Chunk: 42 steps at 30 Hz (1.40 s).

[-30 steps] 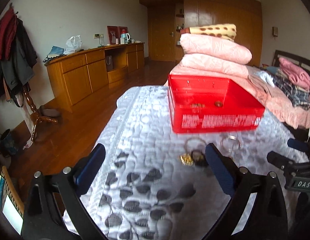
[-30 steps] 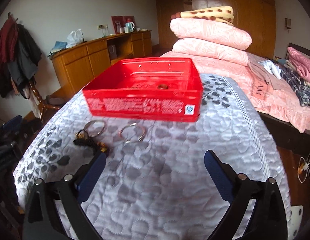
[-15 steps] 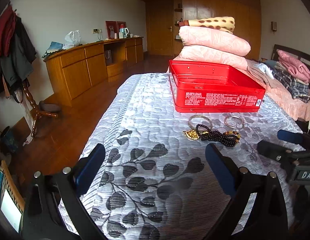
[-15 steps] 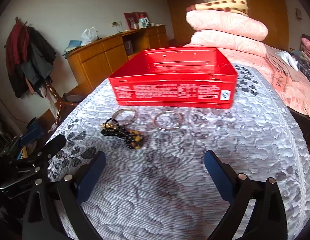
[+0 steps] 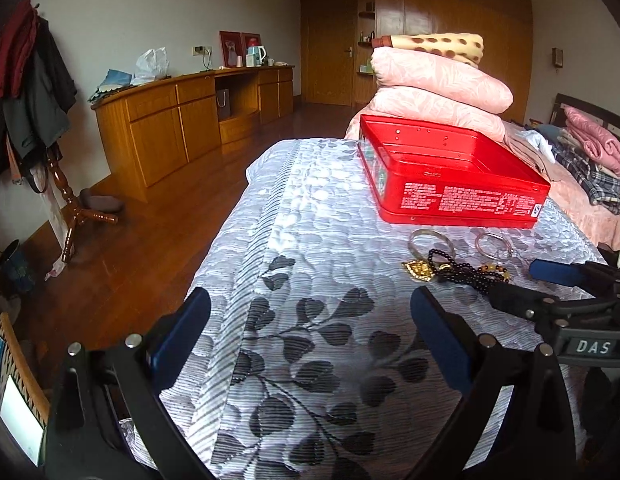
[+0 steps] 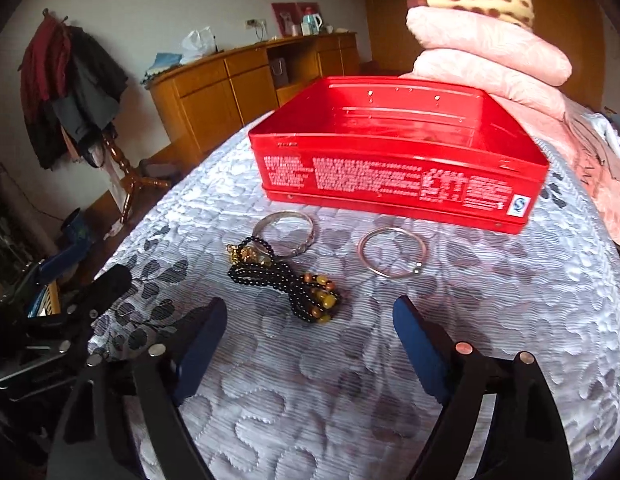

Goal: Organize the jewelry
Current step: 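Move the right tool to the black bead necklace and close on it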

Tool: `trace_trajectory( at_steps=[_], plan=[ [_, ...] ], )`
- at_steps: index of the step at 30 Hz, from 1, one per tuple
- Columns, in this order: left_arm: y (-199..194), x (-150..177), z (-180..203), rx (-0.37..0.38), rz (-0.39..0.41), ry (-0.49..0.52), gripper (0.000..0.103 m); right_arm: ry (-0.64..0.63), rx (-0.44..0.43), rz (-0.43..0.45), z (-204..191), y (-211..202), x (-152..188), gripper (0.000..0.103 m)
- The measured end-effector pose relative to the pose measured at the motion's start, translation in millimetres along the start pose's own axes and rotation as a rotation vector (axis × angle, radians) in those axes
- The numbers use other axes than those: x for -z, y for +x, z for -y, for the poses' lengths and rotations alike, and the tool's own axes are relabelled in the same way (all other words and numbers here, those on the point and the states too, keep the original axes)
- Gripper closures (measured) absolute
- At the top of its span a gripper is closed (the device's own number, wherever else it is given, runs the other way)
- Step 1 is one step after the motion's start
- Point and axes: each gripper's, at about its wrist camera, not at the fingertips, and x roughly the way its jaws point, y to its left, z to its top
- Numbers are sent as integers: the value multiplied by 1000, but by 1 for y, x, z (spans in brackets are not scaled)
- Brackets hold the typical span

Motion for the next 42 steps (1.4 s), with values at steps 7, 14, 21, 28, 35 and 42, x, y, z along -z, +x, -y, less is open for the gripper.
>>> trace_trajectory(
  at_steps=[7,14,21,28,35,42],
  plan=[
    [6,-1,-7,21,-10,-29,6,9,-30,-67,1,20,-7,29],
    [9,-2,-6,24,-16,-22,6,-28,-20,-80,-5,32,-15,29],
    [11,-2,-6,17,-20,-28,6,-44,14,-76,-3,29,-14,61],
    [10,-1,-5,5,-21,-18,6,-34,-40,-97,-2,20,-9,71],
    [12,-1,-1,-9,-29,-11,6,-61,-27,-91,-7,31,-14,64],
    [17,-5,3,3,-47,-20,6,-41,-30,-61,0,20,-11,83]
  ],
)
